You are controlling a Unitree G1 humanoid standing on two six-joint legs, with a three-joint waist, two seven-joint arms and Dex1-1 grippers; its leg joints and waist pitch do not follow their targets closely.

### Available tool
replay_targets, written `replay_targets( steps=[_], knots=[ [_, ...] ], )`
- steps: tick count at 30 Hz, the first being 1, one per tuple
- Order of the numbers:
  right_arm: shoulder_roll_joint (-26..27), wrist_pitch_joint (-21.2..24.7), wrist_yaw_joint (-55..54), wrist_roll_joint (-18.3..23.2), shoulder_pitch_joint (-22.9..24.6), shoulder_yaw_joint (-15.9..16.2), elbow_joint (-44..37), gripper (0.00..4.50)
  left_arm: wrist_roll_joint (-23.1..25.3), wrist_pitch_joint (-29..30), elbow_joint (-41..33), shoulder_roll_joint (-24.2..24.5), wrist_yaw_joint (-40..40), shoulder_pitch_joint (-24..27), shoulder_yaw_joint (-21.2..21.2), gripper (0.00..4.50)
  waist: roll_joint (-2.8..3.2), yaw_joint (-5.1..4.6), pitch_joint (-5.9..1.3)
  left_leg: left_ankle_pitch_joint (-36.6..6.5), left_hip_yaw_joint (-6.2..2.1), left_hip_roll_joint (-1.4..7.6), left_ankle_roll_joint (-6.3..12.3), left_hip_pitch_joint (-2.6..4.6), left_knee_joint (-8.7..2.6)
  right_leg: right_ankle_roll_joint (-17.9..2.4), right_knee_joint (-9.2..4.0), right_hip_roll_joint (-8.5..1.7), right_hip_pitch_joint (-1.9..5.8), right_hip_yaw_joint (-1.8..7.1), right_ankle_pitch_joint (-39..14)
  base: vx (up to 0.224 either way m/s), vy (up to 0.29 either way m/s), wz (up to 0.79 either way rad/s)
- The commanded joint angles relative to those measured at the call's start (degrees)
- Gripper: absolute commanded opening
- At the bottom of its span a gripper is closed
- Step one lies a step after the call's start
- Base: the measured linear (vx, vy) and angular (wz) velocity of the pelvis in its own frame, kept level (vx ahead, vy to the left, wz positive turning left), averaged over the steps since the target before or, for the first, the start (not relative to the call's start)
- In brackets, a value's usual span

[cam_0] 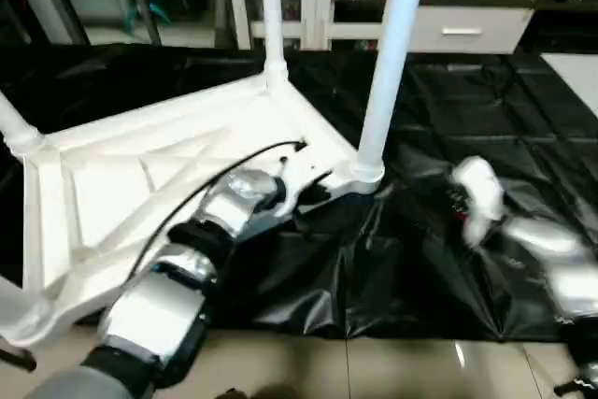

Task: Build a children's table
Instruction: Rotate leg to tighten

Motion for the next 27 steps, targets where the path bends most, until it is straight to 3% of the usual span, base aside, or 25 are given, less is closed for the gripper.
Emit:
replay_targets(
  steps=[1,2,3,4,5,8,15,17,20,22,26,27],
  knots=[
    [-1.2,1.2,2.7,0.9,-0.3,-0.6,-1.3,4.46,1.9,0.4,0.0,0.6,-5.4,2.1,-3.8,0.00,-1.08,0.48,-3.43,-12.8,0.46,0.71,6.19,0.32,-3.56,-15.4,-3.97,-1.49,3.44,1.25,-9.4,0.000,0.000,0.00],
    [-1.8,1.3,3.3,0.9,-0.7,-1.0,-0.6,4.46,2.1,0.6,-0.4,1.0,-6.7,2.5,-4.3,0.00,-1.57,0.46,-3.38,-12.8,0.53,0.72,6.08,0.33,-3.56,-15.3,-4.09,-1.50,3.41,1.29,-10.1,0.000,0.000,0.00],
    [-2.5,1.9,3.9,1.4,-1.1,-1.4,-0.3,4.46,2.2,0.6,-1.1,1.5,-8.2,2.9,-4.8,0.00,-1.27,0.60,-3.37,-13.0,0.44,0.80,5.71,0.38,-3.69,-15.2,-4.07,-1.62,3.42,1.31,-11.4,0.000,0.000,0.00],
    [-3.0,2.4,4.4,1.9,-1.2,-1.7,-0.2,4.46,2.2,0.7,-1.7,1.8,-9.1,3.3,-5.0,0.00,-1.51,0.58,-3.29,-13.0,0.49,0.78,5.67,0.36,-3.71,-15.0,-4.18,-1.55,3.34,1.31,-11.9,0.000,0.000,0.00],
    [-3.7,2.8,5.6,2.3,-1.4,-1.4,-0.5,4.46,2.2,1.2,-2.5,2.1,-10.2,3.6,-5.2,0.00,-1.21,0.85,-3.36,-13.3,0.49,0.94,5.46,0.74,-3.74,-15.2,-4.19,-1.58,3.11,1.36,-12.2,0.000,0.000,0.00],
    [-3.7,2.2,8.1,2.3,-3.1,-0.3,-0.2,4.46,2.6,1.8,-4.4,3.0,-13.1,4.5,-6.2,0.00,-1.53,1.31,-3.52,-11.5,0.46,0.96,5.66,0.48,-3.64,-15.3,-3.74,-1.58,3.23,1.33,-9.9,0.000,0.000,0.00],
    [-0.3,-0.6,7.8,-0.9,-7.0,2.8,1.6,4.46,2.2,2.7,-8.7,4.3,-18.5,6.1,-7.8,0.00,-1.10,1.85,-3.85,-8.0,0.54,0.83,6.15,0.52,-3.27,-16.6,-2.93,-1.42,3.16,1.27,-4.3,0.000,0.000,0.00],
    [1.9,-1.8,7.3,-2.7,-9.3,4.5,3.9,4.46,2.4,2.7,-10.1,4.7,-19.6,6.6,-8.4,0.00,-0.51,1.84,-3.89,-8.6,0.55,0.83,5.64,0.61,-3.31,-16.9,-2.94,-1.44,3.06,1.23,-4.5,0.000,0.000,0.00],
    [3.4,-2.8,6.0,-3.8,-10.6,5.2,6.0,4.46,2.5,2.9,-10.8,4.9,-20.0,6.9,-8.5,0.00,-0.55,1.88,-3.91,-9.9,0.61,0.95,4.61,0.90,-3.43,-17.0,-2.92,-1.37,2.98,1.31,-4.3,0.000,0.000,0.00],
    [5.5,-4.7,4.2,-5.5,-12.0,6.1,8.8,4.46,2.8,2.7,-10.4,4.6,-19.6,6.7,-8.5,0.00,-0.15,1.74,-3.94,-10.3,0.53,0.84,3.92,0.79,-3.48,-16.9,-2.80,-1.38,3.06,1.27,-4.0,0.000,0.000,0.00],
    [6.9,-5.9,2.9,-6.8,-13.1,6.9,11.1,4.46,3.0,3.1,-10.7,4.4,-19.4,6.9,-8.7,0.00,-0.43,1.63,-3.98,-11.2,0.54,0.76,3.37,0.81,-3.54,-16.7,-2.83,-1.33,3.25,1.28,-3.4,0.000,0.000,0.00],
    [7.5,-6.4,2.1,-7.6,-13.6,7.3,12.3,4.29,3.1,3.4,-11.1,4.4,-19.5,7.1,-9.0,0.00,-0.25,1.63,-4.03,-10.7,0.51,0.69,3.43,0.73,-3.50,-16.7,-2.73,-1.34,3.31,1.22,-2.8,0.000,0.000,0.00]
  ],
)
